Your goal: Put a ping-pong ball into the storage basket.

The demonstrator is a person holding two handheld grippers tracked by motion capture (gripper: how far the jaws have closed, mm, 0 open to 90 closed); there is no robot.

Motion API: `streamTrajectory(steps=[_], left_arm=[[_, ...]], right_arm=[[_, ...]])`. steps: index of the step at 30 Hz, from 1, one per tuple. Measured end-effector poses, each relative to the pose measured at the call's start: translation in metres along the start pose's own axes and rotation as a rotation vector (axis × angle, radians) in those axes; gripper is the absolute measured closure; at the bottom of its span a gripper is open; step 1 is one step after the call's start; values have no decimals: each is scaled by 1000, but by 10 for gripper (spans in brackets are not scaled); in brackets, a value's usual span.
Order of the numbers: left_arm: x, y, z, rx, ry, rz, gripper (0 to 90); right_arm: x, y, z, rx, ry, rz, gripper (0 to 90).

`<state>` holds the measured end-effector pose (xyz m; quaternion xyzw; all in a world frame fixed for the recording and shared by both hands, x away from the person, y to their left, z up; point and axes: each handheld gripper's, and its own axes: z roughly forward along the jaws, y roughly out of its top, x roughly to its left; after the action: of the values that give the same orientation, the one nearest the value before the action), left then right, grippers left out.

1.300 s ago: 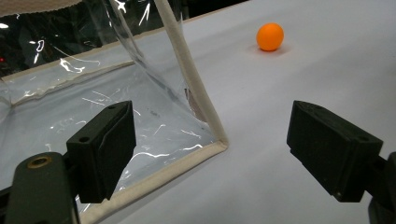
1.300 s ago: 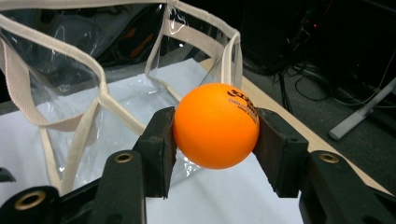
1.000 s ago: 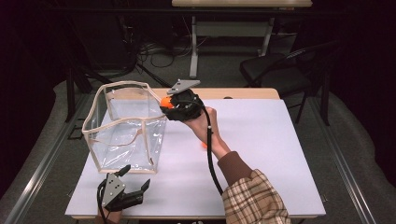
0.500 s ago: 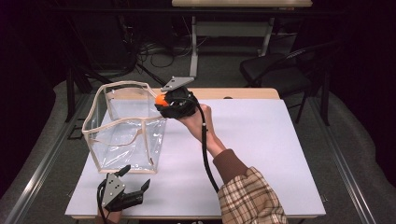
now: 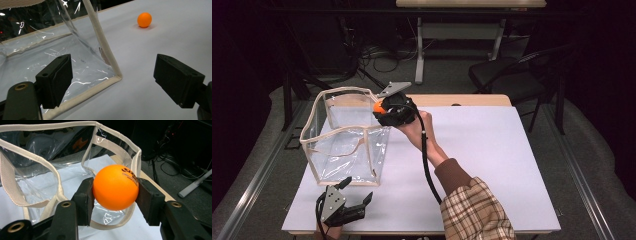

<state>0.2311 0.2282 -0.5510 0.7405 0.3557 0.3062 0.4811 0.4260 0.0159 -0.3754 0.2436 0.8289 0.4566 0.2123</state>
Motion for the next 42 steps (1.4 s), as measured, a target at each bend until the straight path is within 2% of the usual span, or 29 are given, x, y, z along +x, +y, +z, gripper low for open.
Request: streamTrajectory(steps=[23,34,42], left_arm=[[0,0,0,2,-5,0,158],[0,0,1,0,-5,-3,158],[0,0,1,1,-5,-3,158]], right_arm=[[8,2,18,31,13,-1,503],[7,2,25,41,12,-3,502],[6,1,28,46,16,13,501]])
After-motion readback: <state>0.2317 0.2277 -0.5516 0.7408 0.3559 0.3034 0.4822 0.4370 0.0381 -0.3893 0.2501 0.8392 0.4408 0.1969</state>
